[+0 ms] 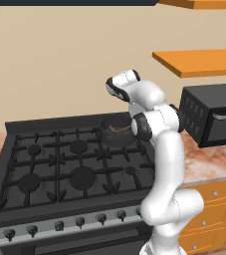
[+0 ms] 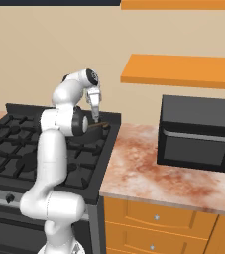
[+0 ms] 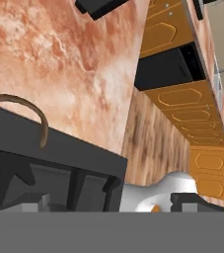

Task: Open the cabinet and move the ladle to the pot. Then close the cabinet.

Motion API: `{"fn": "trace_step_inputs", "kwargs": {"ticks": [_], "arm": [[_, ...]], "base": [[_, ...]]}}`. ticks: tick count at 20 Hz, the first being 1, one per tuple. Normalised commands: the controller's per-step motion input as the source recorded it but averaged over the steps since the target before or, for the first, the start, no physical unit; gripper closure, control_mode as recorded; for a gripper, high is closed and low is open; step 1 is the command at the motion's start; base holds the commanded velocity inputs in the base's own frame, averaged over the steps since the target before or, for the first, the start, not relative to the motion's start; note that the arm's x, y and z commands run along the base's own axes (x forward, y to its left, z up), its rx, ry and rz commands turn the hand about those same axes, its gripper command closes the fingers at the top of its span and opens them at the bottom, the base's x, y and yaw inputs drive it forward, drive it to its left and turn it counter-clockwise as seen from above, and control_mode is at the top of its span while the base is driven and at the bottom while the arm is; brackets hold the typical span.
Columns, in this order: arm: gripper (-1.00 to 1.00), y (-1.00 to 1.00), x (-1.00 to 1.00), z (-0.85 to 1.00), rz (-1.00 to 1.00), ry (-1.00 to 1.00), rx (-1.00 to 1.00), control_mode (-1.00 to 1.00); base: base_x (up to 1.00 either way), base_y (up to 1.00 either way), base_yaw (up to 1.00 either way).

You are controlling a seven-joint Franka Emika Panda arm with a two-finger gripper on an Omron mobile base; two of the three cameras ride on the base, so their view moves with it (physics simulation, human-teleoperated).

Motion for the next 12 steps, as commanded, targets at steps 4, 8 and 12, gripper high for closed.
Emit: {"fn": "trace_step_inputs", "kwargs": {"ticks": [4, 8, 12], "arm": [[-1.0, 0.0, -1.0, 0.22, 0.0, -0.19, 0.06, -1.0], [-1.0, 0.0, -1.0, 0.16, 0.0, -0.34, 0.03, -1.0], [-1.0, 0.06, -0.66, 0.28, 0.0, -0.5, 0.02, -1.0]], "base": [[0.0, 0.0, 0.0], [0.0, 0.0, 0.0], [0.0, 0.0, 0.0]]}}
